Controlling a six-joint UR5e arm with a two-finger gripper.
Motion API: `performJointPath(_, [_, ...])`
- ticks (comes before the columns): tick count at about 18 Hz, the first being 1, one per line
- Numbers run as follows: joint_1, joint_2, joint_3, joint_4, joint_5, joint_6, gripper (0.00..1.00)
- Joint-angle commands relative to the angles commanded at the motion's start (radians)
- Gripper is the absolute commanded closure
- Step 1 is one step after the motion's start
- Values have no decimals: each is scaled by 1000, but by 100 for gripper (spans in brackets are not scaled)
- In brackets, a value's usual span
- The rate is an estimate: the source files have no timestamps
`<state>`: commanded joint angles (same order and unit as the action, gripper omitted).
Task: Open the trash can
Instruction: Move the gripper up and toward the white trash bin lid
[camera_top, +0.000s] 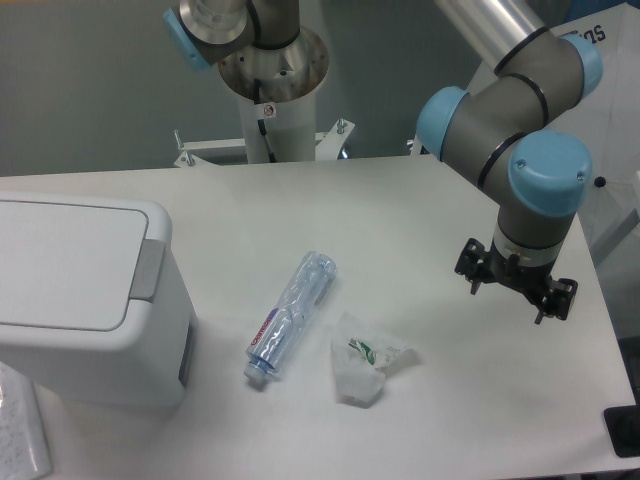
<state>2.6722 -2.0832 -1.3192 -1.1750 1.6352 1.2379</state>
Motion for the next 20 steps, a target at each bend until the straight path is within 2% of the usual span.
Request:
performJointPath(5, [-2,3,-8,-2,-44,-11,0])
performJointPath(7, [5,34,-41,-3,-63,-23,0])
performJointPath(9, [6,49,-60,-3,-80,-73,0])
performJointPath(13, [-2,58,-54,0,-233,-228,0])
performJointPath(17, [-23,95,-60,-3,-255,-296,0])
performJointPath(20, [-20,112,-61,6,-326,-383,0])
